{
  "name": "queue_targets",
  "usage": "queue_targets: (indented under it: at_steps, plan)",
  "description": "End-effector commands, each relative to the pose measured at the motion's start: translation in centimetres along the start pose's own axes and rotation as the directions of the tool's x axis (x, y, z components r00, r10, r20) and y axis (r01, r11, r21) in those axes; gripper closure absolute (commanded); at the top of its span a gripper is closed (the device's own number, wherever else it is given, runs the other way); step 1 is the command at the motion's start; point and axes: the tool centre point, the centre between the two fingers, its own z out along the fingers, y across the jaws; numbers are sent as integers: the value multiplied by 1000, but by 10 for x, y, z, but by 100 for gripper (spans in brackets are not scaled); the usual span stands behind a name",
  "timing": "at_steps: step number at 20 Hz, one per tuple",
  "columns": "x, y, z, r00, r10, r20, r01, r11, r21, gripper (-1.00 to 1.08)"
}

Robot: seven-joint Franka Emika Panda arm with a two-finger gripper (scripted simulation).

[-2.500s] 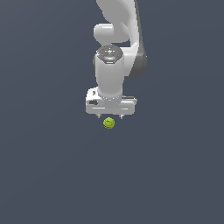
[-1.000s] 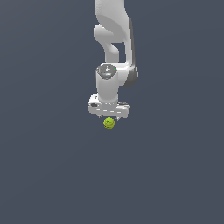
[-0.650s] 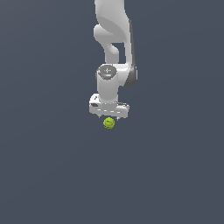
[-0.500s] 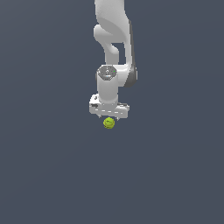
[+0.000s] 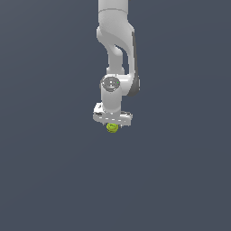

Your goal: Pick up the object and move it to a goal position.

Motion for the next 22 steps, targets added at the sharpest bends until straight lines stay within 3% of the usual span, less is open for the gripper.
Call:
queue_targets:
  at_steps: [1,4,5,22]
  plan:
    - [1,0,7,1000,0,-1,0,1000,0,-92]
    - [1,0,9,1000,0,-1,0,1000,0,-92]
    - [1,0,9,1000,0,-1,0,1000,0,108]
    - [-1,-1,-3,1000,0,-2,0,1000,0,108]
